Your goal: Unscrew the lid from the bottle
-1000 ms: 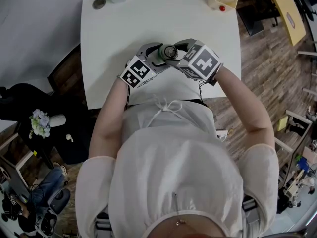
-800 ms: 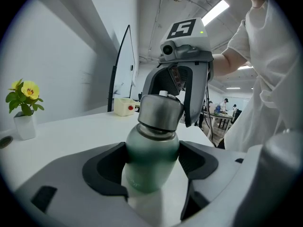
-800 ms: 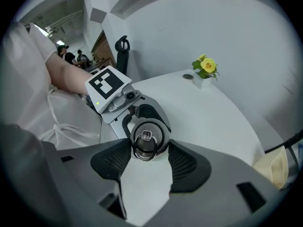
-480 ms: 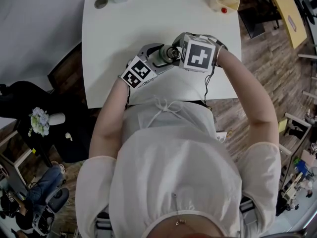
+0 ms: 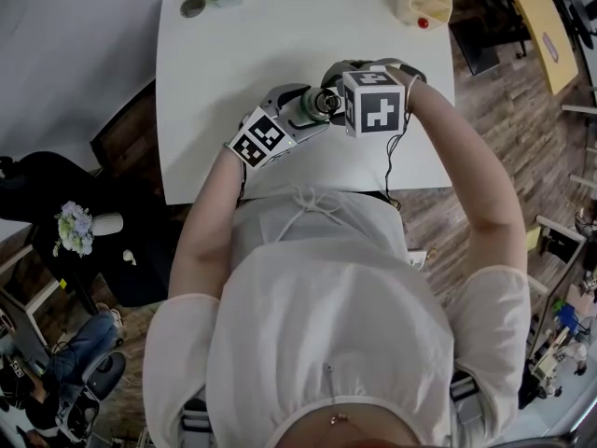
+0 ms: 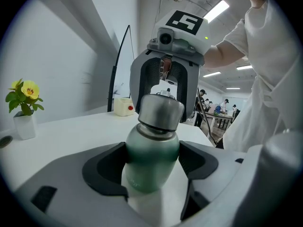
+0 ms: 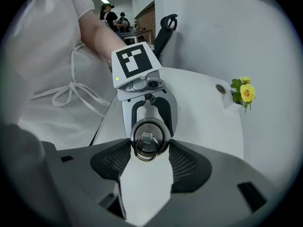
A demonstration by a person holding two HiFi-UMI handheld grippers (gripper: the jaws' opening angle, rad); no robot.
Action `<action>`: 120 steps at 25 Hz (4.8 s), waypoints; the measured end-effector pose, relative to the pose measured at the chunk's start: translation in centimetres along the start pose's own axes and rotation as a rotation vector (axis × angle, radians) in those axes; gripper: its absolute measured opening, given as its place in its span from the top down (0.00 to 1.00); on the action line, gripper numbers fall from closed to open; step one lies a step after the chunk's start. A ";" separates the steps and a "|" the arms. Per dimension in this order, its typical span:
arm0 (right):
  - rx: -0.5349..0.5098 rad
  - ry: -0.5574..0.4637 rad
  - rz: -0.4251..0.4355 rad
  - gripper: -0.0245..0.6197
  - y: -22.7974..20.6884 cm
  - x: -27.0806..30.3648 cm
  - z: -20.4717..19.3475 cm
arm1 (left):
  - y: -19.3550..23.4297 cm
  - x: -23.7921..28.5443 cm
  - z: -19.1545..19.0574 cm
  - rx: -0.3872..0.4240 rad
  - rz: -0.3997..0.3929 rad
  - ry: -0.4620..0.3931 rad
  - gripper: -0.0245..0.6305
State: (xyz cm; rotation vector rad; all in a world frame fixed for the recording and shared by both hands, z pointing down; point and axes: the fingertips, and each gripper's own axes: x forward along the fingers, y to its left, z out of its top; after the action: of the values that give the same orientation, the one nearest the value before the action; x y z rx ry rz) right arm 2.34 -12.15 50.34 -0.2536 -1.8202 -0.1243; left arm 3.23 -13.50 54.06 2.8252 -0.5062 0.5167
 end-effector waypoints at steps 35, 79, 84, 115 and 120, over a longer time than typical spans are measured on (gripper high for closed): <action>0.103 -0.056 0.028 0.55 -0.2 0.3 1.8 | 0.1 -0.1 0.0 0.005 -0.008 -0.059 0.41; 0.514 -0.138 -0.106 0.55 -0.9 3.6 -8.8 | -0.1 0.0 0.2 -0.040 0.002 -0.027 0.41; 0.643 -0.140 -0.127 0.55 -0.9 6.5 -10.3 | 0.1 -0.1 0.1 -0.048 0.006 -0.029 0.41; 0.744 -0.491 -0.528 0.59 -3.1 -3.9 -8.6 | 0.1 -6.0 6.6 -0.018 0.212 -0.131 0.41; 0.723 -0.629 -0.685 0.74 -4.0 -9.6 -6.8 | 0.8 -9.2 12.3 0.065 0.312 -0.227 0.41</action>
State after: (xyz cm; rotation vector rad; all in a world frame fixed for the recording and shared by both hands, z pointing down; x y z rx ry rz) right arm 10.14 -18.55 43.09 0.9429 -2.3678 0.1619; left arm -1.50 -14.92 39.48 2.8962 -1.0021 0.2685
